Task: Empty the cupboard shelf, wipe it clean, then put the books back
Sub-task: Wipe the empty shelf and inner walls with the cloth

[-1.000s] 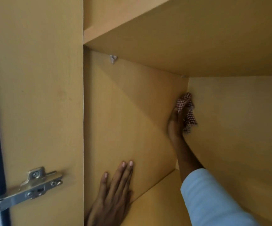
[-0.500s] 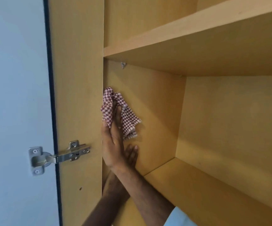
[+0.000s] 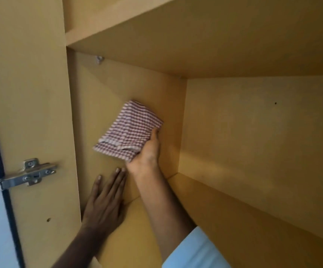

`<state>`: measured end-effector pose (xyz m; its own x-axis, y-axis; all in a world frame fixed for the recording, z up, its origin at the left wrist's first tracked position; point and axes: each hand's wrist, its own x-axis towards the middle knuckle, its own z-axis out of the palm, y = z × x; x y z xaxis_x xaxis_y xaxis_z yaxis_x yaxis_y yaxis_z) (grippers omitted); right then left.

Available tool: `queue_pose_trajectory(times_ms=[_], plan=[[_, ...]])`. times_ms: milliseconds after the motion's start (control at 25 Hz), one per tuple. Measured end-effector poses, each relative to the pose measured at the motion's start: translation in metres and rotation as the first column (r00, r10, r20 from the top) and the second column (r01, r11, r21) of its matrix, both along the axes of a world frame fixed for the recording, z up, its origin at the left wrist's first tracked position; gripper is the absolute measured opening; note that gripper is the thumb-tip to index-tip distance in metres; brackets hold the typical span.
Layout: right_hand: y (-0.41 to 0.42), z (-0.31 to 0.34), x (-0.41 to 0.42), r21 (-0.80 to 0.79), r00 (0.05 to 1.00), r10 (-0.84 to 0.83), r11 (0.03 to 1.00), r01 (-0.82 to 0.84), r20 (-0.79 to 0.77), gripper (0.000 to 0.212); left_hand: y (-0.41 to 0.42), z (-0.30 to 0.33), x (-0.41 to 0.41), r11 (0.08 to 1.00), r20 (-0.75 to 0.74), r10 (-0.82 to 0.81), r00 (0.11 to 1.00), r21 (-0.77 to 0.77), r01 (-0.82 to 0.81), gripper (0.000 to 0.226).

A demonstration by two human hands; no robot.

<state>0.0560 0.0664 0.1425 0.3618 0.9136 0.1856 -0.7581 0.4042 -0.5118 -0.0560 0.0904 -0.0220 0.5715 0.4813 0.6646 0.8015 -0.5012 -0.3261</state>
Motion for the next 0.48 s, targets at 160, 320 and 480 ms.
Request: queue_pose_trajectory(times_ms=[160,320,480], plan=[[0.010,-0.004,0.091,0.000,0.795,-0.593,0.801,0.598,0.129,0.044,0.008,-0.012,0.009,0.998,0.026,-0.060,0.998,0.002,0.060,0.081],[0.060,-0.034,0.181,0.315,0.164,-0.811,0.393,0.864,0.562,0.052,0.024,-0.012,0.000,0.998,0.046,-0.016,0.999,0.065,0.013,0.082],[0.151,-0.101,0.218,0.112,0.200,-0.388,0.648,0.754,0.900,0.085,0.024,-0.015,0.003,0.997,0.083,-0.056,0.995,0.053,0.052,0.085]])
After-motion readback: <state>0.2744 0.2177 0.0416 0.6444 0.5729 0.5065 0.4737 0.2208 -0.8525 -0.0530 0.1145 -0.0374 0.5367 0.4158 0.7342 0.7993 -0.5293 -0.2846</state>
